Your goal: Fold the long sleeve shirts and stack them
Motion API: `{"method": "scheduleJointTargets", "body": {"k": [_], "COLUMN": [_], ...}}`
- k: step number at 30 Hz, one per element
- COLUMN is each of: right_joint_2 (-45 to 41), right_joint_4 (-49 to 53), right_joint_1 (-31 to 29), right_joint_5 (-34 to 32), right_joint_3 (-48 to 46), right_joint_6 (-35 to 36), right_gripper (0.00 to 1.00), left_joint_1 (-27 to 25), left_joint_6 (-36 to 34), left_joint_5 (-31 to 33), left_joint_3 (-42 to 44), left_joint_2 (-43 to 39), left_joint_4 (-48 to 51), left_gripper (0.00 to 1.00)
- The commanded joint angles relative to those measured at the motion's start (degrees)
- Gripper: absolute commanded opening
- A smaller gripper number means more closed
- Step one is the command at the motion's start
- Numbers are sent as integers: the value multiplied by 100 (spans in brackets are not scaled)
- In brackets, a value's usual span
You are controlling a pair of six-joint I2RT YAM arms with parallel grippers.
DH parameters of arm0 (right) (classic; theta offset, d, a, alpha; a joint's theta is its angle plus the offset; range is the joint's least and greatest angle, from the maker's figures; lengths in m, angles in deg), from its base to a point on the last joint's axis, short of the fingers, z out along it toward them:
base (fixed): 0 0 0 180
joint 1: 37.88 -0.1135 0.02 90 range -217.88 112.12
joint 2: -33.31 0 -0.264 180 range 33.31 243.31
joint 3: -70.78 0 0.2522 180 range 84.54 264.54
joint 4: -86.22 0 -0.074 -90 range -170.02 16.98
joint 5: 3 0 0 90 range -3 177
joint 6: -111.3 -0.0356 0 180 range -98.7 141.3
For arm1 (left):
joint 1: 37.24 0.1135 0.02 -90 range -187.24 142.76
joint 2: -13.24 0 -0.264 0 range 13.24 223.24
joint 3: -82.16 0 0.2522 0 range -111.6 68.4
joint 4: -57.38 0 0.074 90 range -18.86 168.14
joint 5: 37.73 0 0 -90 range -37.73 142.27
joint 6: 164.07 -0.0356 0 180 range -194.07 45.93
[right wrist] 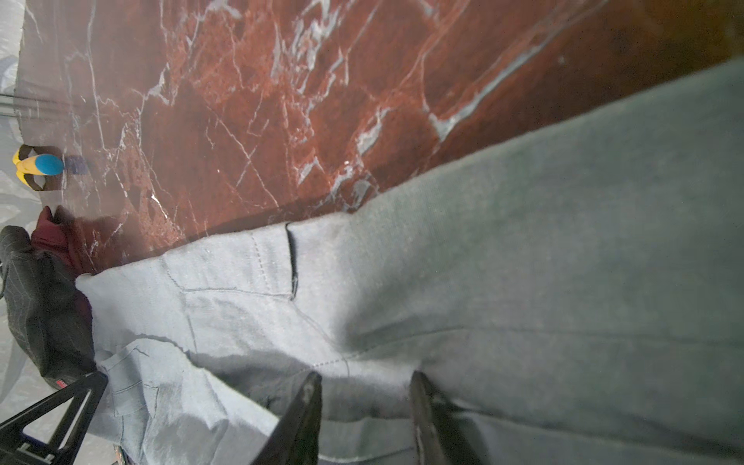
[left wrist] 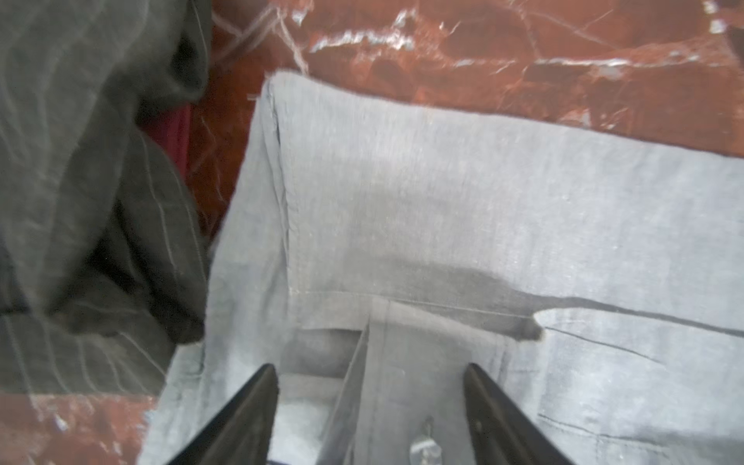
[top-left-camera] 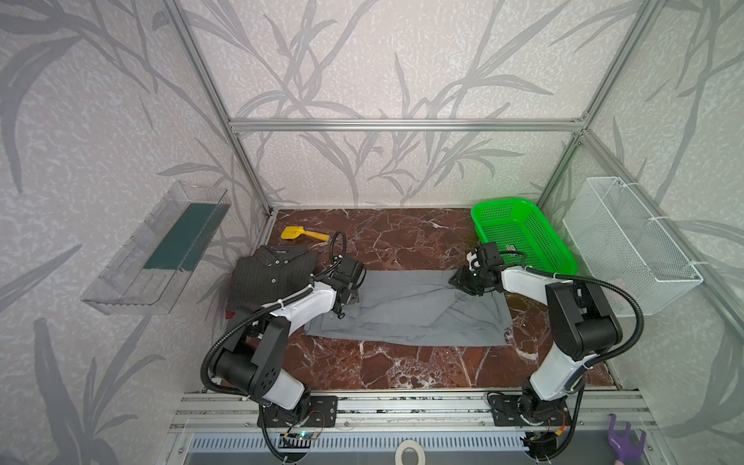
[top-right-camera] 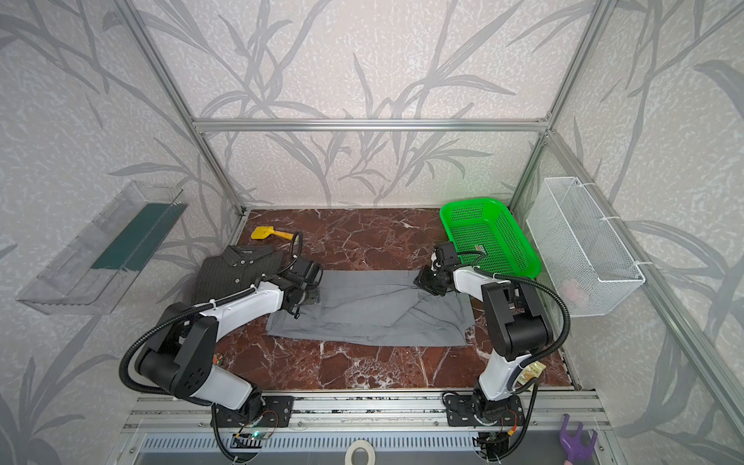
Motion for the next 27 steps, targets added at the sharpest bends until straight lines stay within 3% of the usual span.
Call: {"method": "scheduleJointTargets", "body": {"k": [1,6,10,19,22,27], "right_joint_2": [-454,-1206,-1610,-1614,-1222,-428], "right_joint_4": [-43,224,262,76,-56,580], "right_joint_1": [-48,-113,-265,-1524,-1627,-1605], "right_joint_5": [55,-152,-223,-891,-956,-1237], "right_joint_3": [-149,-320,-571,-1174,-1205,-558], "right_joint_6": [71,68,36,-710,-917,-777], "right_gripper": [38,39,40,47,49,50], "left_joint_1": [-11,15,139,270,270,270], "left_joint_6": [144,160,204,394,529,896], "left_joint_5": [146,275,384,35,-150,-582], "left_joint_3": [-158,-218,-243,-465,-535,-641], "left_joint_2": [168,306,418,795,845,974], "left_joint_4": [468,558,583,934,1123,1521], "left_gripper": [64,43,39,40,42,47]}}
